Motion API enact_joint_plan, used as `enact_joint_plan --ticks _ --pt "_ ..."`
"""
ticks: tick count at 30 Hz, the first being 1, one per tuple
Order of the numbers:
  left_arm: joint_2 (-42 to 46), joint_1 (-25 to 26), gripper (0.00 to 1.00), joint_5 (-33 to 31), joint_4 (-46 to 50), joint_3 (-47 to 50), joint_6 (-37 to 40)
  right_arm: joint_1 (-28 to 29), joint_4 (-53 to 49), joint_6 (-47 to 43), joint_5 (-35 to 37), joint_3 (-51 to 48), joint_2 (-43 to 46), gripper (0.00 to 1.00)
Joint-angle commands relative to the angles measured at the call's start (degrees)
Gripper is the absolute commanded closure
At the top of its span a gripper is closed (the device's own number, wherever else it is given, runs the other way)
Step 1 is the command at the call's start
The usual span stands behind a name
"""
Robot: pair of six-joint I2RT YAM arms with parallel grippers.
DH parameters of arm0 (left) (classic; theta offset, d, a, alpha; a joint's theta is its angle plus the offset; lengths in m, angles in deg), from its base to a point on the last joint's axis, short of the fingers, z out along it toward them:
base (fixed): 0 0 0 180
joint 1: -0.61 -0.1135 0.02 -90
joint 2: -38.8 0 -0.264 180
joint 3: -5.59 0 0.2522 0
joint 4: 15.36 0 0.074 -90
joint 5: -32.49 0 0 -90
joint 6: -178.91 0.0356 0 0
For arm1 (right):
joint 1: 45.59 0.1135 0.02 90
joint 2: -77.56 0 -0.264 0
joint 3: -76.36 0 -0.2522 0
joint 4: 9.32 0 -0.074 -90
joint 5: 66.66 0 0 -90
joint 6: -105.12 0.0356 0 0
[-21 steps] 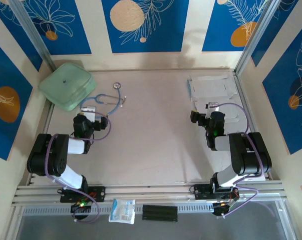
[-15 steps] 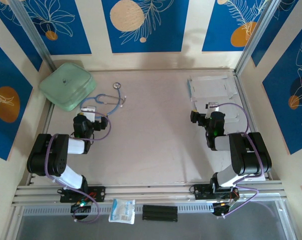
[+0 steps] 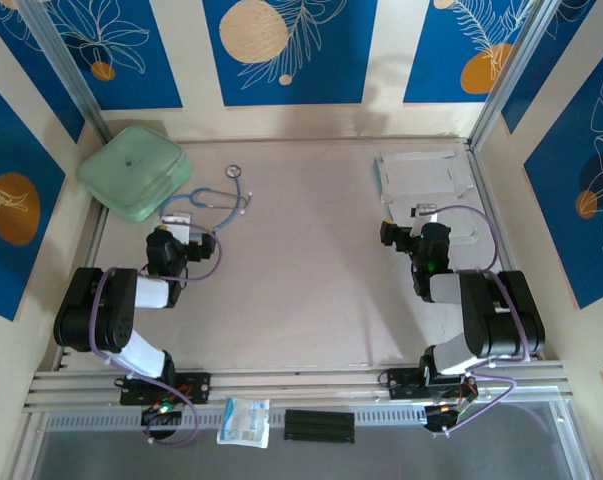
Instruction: Fold the paper box
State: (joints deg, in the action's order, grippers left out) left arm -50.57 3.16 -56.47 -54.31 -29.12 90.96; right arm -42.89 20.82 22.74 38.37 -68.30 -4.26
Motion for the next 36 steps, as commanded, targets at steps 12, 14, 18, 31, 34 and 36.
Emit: enact_joint_plan --ticks 12,14,18,31,34,36 --pt "31.13 2.23 0.0 1.12 44.18 -12.58 -22.76 2.99 -74.34 14.97 -9.86 29.47 21.12 0.0" --pt "30.88 4.63 0.0 10.25 46.58 -15.78 -26.38 3.47 -83.05 11.66 -5.39 39.74 12.31 0.01" --pt "30.12 13.19 0.0 16.16 52.98 -21.36 -24.72 5.68 -91.8 6.31 -0.35 55.95 -4.63 0.04" --pt "35.08 23.46 0.01 20.76 58.52 -21.54 -23.25 10.66 -113.06 8.92 13.62 113.1 -53.7 0.04" --pt "36.49 23.56 0.0 20.14 58.86 -20.82 -23.4 10.69 -114.59 9.49 13.53 122.15 -60.66 0.04" --pt "37.0 23.6 0.01 19.88 58.75 -20.54 -23.38 10.41 -114.06 10.12 12.53 125.29 -63.84 0.04"
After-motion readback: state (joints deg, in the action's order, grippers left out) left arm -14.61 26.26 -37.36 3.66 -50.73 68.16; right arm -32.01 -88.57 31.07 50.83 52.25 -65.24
